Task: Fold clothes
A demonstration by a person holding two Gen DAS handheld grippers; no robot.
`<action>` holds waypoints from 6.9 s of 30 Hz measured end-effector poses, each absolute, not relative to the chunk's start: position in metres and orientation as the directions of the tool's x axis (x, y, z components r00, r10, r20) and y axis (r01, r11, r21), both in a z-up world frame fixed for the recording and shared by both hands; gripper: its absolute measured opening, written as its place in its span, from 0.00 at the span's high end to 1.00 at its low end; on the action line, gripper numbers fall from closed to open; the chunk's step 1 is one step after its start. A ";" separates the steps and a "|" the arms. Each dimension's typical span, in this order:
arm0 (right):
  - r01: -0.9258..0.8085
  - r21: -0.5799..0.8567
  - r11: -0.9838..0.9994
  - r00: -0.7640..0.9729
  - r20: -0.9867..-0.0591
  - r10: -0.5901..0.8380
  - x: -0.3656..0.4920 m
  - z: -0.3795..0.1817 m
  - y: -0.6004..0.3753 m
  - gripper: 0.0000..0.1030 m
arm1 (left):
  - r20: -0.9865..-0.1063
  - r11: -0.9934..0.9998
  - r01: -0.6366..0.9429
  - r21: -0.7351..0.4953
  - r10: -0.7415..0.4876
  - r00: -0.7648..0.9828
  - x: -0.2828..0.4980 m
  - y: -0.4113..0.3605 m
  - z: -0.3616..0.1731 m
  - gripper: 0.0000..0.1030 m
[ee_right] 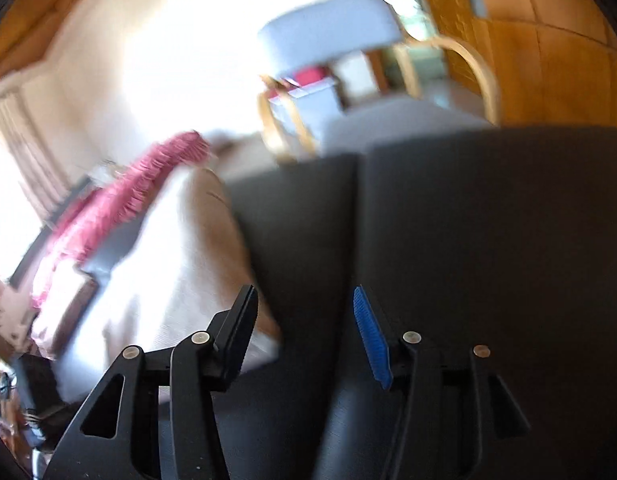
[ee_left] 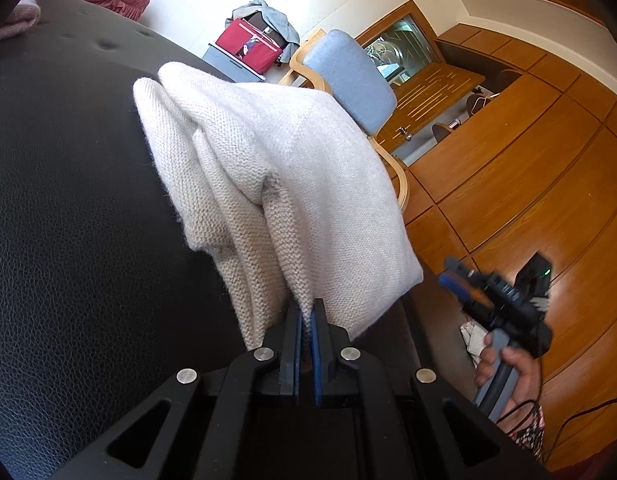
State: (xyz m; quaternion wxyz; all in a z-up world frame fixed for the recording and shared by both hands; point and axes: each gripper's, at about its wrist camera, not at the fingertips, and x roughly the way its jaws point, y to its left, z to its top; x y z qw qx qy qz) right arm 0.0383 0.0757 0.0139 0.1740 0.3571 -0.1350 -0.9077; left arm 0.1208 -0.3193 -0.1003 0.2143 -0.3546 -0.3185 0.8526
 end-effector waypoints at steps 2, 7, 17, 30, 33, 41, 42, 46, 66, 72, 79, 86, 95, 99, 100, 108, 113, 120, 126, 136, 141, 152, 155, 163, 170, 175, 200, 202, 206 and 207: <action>0.324 0.349 -0.880 -0.662 -0.580 -0.474 0.036 0.024 0.053 0.63 | -0.467 -0.706 -0.140 -0.695 0.591 -0.657 0.121 -0.319 -0.100 0.96; 0.507 0.228 -0.831 -0.515 -0.693 -0.504 0.036 0.002 -0.005 0.77 | -0.468 -0.711 -0.143 -0.688 0.586 -0.662 0.122 -0.319 -0.098 0.96; 0.472 0.198 -0.859 -0.547 -0.698 -0.462 0.015 0.011 0.006 0.83 | -0.447 -0.692 -0.163 -0.704 0.609 -0.655 0.123 -0.322 -0.098 0.96; 0.523 0.085 -0.848 -0.575 -0.700 -0.424 -0.145 0.033 -0.113 0.83 | -0.439 -0.700 -0.202 -0.685 0.618 -0.652 0.128 -0.319 -0.097 0.96; 0.601 0.020 -0.799 -0.552 -0.712 -0.434 -0.141 0.023 -0.141 0.80 | -0.439 -0.701 -0.222 -0.677 0.628 -0.642 0.127 -0.315 -0.096 0.96; 0.629 -0.181 -0.756 -0.648 -0.660 -0.381 -0.130 -0.005 -0.169 0.80 | -0.356 -0.610 -0.268 -0.746 0.704 -0.614 0.138 -0.325 -0.092 0.95; 0.632 -0.173 -0.756 -0.644 -0.659 -0.388 -0.131 -0.003 -0.166 0.80 | -0.324 -0.580 -0.271 -0.768 0.717 -0.617 0.142 -0.330 -0.088 0.95; 0.638 -0.118 -0.761 -0.626 -0.655 -0.423 -0.128 0.005 -0.149 0.80 | -0.254 -0.582 -0.231 -0.780 0.632 -0.732 0.129 -0.350 -0.037 0.95; 0.640 0.055 -0.767 -0.567 -0.640 -0.519 -0.144 0.008 -0.133 0.78 | -0.615 -0.853 0.103 -0.512 0.280 -0.737 0.068 -0.299 -0.059 0.95; 0.689 0.008 -0.725 -0.571 -0.611 -0.549 -0.119 0.030 -0.129 0.77 | -0.539 -0.760 0.059 -0.647 0.401 -0.740 0.074 -0.323 -0.070 0.97; 0.663 -0.037 -0.748 -0.591 -0.639 -0.492 -0.110 0.012 -0.117 0.53 | -0.568 -0.781 0.034 -0.624 0.424 -0.706 0.053 -0.328 -0.074 0.99; 0.438 0.373 -0.818 -0.542 -0.616 -0.571 -0.128 -0.004 -0.081 0.41 | -0.593 -0.809 -0.005 -0.588 0.435 -0.677 0.006 -0.364 -0.072 0.98; 0.637 0.204 -0.743 -0.589 -0.493 -0.641 -0.092 0.022 -0.094 0.42 | -0.391 -0.651 -0.093 -0.753 0.557 -0.733 0.074 -0.414 -0.060 0.90; 0.655 0.167 -0.737 -0.565 -0.539 -0.624 -0.097 0.004 -0.109 0.41 | -0.378 -0.618 -0.164 -0.769 0.646 -0.663 0.083 -0.403 -0.068 0.89; 0.656 0.169 -0.736 -0.569 -0.529 -0.629 -0.094 0.004 -0.107 0.41 | -0.382 -0.613 -0.177 -0.770 0.665 -0.642 0.085 -0.400 -0.071 0.89; 0.645 0.141 -0.751 -0.590 -0.533 -0.606 -0.086 0.002 -0.104 0.41 | -0.441 -0.607 -0.242 -0.757 0.748 -0.496 0.078 -0.373 -0.081 0.88; 0.645 0.139 -0.751 -0.588 -0.537 -0.605 -0.086 0.001 -0.103 0.40 | -0.400 -0.578 -0.340 -0.742 0.789 -0.466 0.101 -0.377 -0.071 0.89; 0.623 0.158 -0.766 -0.584 -0.556 -0.591 -0.092 -0.004 -0.102 0.34 | -0.489 -0.669 -0.292 -0.683 0.717 -0.497 0.132 -0.391 -0.078 1.00; 0.617 0.157 -0.771 -0.585 -0.565 -0.583 -0.093 -0.005 -0.103 0.31 | -0.329 -0.707 -0.295 -0.642 0.603 -0.727 0.122 -0.386 -0.008 0.84; 0.667 0.208 -0.715 -0.555 -0.502 -0.663 -0.086 0.003 -0.094 0.38 | -0.672 -0.911 0.115 -0.396 0.203 -0.712 -0.005 -0.325 -0.028 0.82; 0.674 0.225 -0.704 -0.538 -0.504 -0.676 -0.088 0.002 -0.093 0.38 | -0.649 -0.928 0.095 -0.360 0.176 -0.740 0.006 -0.338 -0.052 0.85; 0.661 0.075 -0.746 -0.600 -0.544 -0.586 -0.109 0.040 -0.118 0.77 | -0.637 -0.925 0.093 -0.369 0.179 -0.750 0.011 -0.339 -0.059 0.86; 0.673 0.092 -0.734 -0.538 -0.621 -0.571 -0.139 0.026 -0.145 0.77 | -0.628 -0.914 0.091 -0.396 0.197 -0.753 0.011 -0.343 -0.059 0.86; 0.637 -0.001 -0.771 -0.550 -0.700 -0.454 -0.170 -0.008 -0.171 0.81 | -0.616 -0.898 0.091 -0.431 0.219 -0.757 0.010 -0.348 -0.061 0.86; 0.656 0.058 -0.753 -0.558 -0.633 -0.536 -0.143 0.012 -0.147 0.79 | -0.608 -0.888 0.089 -0.450 0.232 -0.759 0.010 -0.349 -0.062 0.86; 0.669 0.041 -0.742 -0.565 -0.621 -0.544 -0.101 0.019 -0.127 0.79 | -0.613 -0.895 0.092 -0.437 0.222 -0.758 0.010 -0.346 -0.061 0.86; 0.661 0.049 -0.749 -0.585 -0.591 -0.555 -0.092 -0.005 -0.131 0.79 | -0.669 -0.975 0.208 -0.085 -0.099 -0.736 -0.021 -0.282 0.000 0.85; 0.661 0.052 -0.748 -0.584 -0.591 -0.557 -0.093 -0.005 -0.131 0.79 | -0.682 -0.974 0.208 -0.086 -0.095 -0.725 -0.026 -0.280 -0.006 0.85; 0.663 0.059 -0.746 -0.580 -0.591 -0.562 -0.094 -0.004 -0.129 0.79 | -0.694 -0.975 0.212 -0.072 -0.104 -0.713 -0.032 -0.276 -0.016 0.85; 0.663 0.061 -0.746 -0.579 -0.590 -0.562 -0.094 -0.004 -0.129 0.79 | -0.697 -0.975 0.216 -0.059 -0.114 -0.708 -0.034 -0.276 -0.020 0.85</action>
